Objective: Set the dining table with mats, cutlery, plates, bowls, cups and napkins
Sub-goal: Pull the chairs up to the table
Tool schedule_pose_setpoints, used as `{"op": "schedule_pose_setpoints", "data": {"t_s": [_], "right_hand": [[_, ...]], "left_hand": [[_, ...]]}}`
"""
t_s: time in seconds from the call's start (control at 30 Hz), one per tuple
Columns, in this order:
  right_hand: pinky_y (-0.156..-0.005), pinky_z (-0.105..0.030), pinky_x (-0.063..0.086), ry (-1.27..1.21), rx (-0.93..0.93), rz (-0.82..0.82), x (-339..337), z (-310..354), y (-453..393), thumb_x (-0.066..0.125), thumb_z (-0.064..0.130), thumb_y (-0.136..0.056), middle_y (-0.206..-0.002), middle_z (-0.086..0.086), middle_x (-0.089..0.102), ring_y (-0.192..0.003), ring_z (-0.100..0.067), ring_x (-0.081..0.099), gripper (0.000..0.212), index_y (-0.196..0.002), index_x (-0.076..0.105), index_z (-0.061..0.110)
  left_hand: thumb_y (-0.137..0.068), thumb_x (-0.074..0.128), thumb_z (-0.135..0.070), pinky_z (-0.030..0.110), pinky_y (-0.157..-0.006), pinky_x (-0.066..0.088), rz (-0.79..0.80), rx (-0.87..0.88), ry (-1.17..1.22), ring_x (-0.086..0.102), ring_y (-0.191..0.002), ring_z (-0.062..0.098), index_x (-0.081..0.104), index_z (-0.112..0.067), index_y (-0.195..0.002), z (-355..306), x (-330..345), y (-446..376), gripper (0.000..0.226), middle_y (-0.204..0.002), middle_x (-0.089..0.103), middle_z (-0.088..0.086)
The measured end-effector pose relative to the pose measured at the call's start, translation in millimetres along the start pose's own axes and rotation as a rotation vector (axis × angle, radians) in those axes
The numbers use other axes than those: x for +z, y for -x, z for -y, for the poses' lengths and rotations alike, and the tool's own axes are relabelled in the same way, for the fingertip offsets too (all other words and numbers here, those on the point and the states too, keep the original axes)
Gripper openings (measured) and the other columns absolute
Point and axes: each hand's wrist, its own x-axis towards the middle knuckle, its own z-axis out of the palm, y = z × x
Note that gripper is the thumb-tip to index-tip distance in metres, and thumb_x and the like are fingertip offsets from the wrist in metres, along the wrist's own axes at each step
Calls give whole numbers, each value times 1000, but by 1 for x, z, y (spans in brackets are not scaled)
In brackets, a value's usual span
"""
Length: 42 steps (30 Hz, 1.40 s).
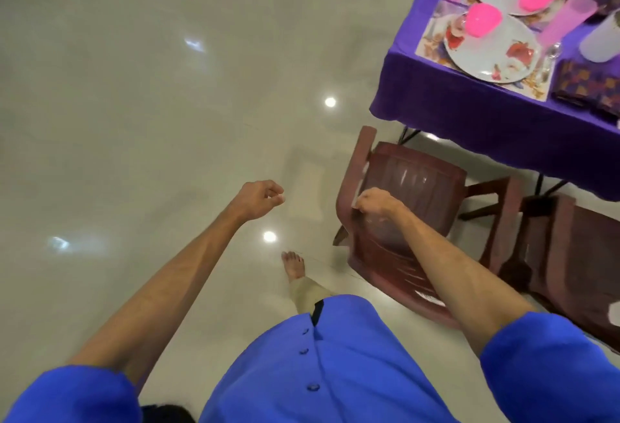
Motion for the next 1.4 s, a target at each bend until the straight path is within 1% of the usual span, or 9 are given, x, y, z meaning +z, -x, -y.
{"op": "schedule_pose_setpoints", "data": {"t_s": [0.1, 0.3, 0.43, 0.6, 0.7, 0.9, 1.03, 1.17, 1.4], "right_hand": [[-104, -39, 49, 44, -19, -69, -25, 51, -39, 57, 27, -101, -133, -13, 67, -124, -33, 61, 35, -124, 70, 4], [-98, -32, 46, 4, -71, -100, -84, 145, -116, 59, 23, -100, -125, -13, 69, -123, -31, 61, 29, -117, 71, 2], [-94, -30, 45, -76, -78, -115, -123, 186, -162, 60, 25, -101, -131, -10, 67, -123, -27, 60, 30, -121, 72, 6], [-80, -29, 48, -238, 9, -136, -198, 238, -227, 69, 55, -93, -126, 2, 57, -121, -19, 53, 56, -129, 65, 13], [-83, -38, 45, -179, 55, -176, -253, 265, -272, 59, 72, -89, -103, 2, 60, -106, -22, 61, 68, -104, 69, 7], [-64, -27, 47, -421, 201, -386, -358, 304, -338, 66, 40, -98, -106, -6, 67, -90, -23, 62, 35, -113, 70, 8], [-88, -31, 49, -475, 261, -433, -424, 313, -391, 66, 29, -98, -116, -11, 72, -111, -28, 66, 31, -114, 73, 4], [-80, -34, 55, -511, 326, -401, -493, 320, -465, 65, 31, -97, -109, -13, 75, -102, -29, 70, 30, -109, 76, 6], [-64, -30, 51, -657, 351, -438, -666, 337, -605, 63, 26, -95, -111, -15, 73, -86, -23, 62, 26, -107, 75, 6]], "left_hand": [[-100, 68, -36, 30, -98, 51, -3, 1, -68, 66, -114, 18, 70, -20, -128, 13, -64, -40, 33, -121, 73, 2], [-101, 67, -33, 24, -94, 45, -2, 31, -177, 66, -113, 17, 71, -18, -124, 22, -181, -150, 28, -120, 74, 1], [-100, 67, -34, 36, -98, 52, 76, 102, -373, 66, -113, 21, 72, -19, -121, 18, -238, -239, 26, -121, 74, 0], [-92, 72, -36, 39, -93, 56, 188, 258, -539, 65, -109, 11, 73, -47, -103, -25, -331, -375, 16, -114, 72, -20], [-92, 70, -38, 36, -89, 55, 161, 328, -507, 64, -107, 11, 74, -40, -102, -64, -385, -453, 11, -109, 71, -20], [-95, 65, -33, 38, -85, 57, 158, 442, -409, 67, -98, 15, 75, -29, -99, -152, -479, -596, 12, -95, 70, -14], [-87, 57, -43, 43, -87, 60, 259, 509, -385, 70, -92, 14, 72, -36, -90, -207, -519, -695, 17, -94, 73, -14], [-86, 58, -40, 41, -89, 59, 330, 570, -392, 70, -94, 13, 73, -33, -90, -261, -547, -800, 17, -94, 73, -16], [-99, 68, -25, 13, -81, 43, 316, 658, -493, 68, -102, 13, 76, -25, -107, -385, -623, -994, 11, -104, 72, -11]]}}
